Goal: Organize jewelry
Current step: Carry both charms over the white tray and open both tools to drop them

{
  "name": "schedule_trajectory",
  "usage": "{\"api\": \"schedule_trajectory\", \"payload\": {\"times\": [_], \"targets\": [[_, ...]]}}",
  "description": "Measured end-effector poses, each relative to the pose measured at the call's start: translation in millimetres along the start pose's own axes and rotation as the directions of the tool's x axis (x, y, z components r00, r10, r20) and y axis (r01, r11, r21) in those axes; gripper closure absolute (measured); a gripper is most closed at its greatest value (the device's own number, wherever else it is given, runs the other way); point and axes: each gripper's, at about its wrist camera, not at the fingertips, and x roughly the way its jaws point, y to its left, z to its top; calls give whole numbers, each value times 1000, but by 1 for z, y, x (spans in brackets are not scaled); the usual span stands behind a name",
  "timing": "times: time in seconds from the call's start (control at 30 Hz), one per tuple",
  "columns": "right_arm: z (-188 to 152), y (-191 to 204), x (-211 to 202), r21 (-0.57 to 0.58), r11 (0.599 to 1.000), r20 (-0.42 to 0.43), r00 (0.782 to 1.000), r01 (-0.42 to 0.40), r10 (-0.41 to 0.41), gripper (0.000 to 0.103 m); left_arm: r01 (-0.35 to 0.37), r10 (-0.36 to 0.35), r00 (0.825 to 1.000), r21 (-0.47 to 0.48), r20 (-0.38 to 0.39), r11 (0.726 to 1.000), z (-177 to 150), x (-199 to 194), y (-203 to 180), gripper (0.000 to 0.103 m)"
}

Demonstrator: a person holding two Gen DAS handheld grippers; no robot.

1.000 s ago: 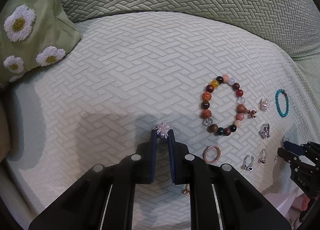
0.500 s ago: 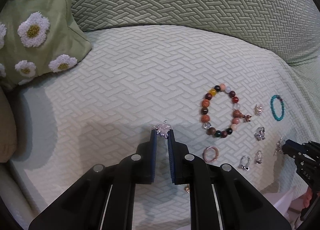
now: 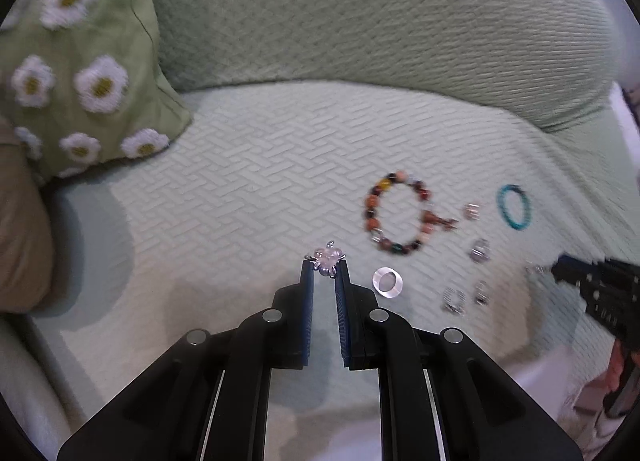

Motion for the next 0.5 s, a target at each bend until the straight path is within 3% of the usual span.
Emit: {"api": "schedule_trajectory", "payload": {"times": [0.1,0.27,0.5], "targets": [[-14,14,-63,-36,998,128,990,-59,64,86,21,-25,997,47,73,999,-19,-47,-15,93],[-54,37,-134,-121,989,246,963,-87,114,86,43,-61,986,121,155,992,-62,-107,-34,93],[-121,57,-160,-185,977,258,954,-108,154,86,55,-87,986,220,141,974,-132,-128,-61,93]]}}
